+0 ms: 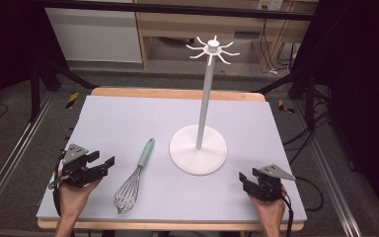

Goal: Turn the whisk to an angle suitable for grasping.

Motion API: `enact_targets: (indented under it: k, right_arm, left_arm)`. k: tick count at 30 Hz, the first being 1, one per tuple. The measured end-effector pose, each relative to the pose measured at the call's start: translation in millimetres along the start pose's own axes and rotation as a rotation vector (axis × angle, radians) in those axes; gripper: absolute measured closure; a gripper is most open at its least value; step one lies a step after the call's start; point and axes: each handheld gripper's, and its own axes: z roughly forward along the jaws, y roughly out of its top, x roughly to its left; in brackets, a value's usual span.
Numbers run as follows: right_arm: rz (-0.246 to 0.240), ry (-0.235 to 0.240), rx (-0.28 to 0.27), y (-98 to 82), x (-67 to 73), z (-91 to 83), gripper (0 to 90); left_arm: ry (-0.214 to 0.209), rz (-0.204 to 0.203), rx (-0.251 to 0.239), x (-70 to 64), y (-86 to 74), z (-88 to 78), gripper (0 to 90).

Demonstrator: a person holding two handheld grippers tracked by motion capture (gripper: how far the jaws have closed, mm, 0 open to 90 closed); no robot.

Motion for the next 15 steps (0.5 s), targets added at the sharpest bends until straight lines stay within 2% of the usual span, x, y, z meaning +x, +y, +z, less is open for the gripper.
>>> enact_targets:
  k: [10, 15]
  right_arm:
    - [-0.001, 0.004, 0.013, -0.6, 0.3, -1.8, 50.5]
    - [0.016, 0.001, 0.011, -0.5, -1.6, -3.8, 51.6]
  left_arm:
    - [-0.024, 0.019, -0.007, -14.3, 14.3, 5.9, 38.1]
    - [-0.032, 0.030, 0.003, -19.0, 24.4, 11.8, 38.4]
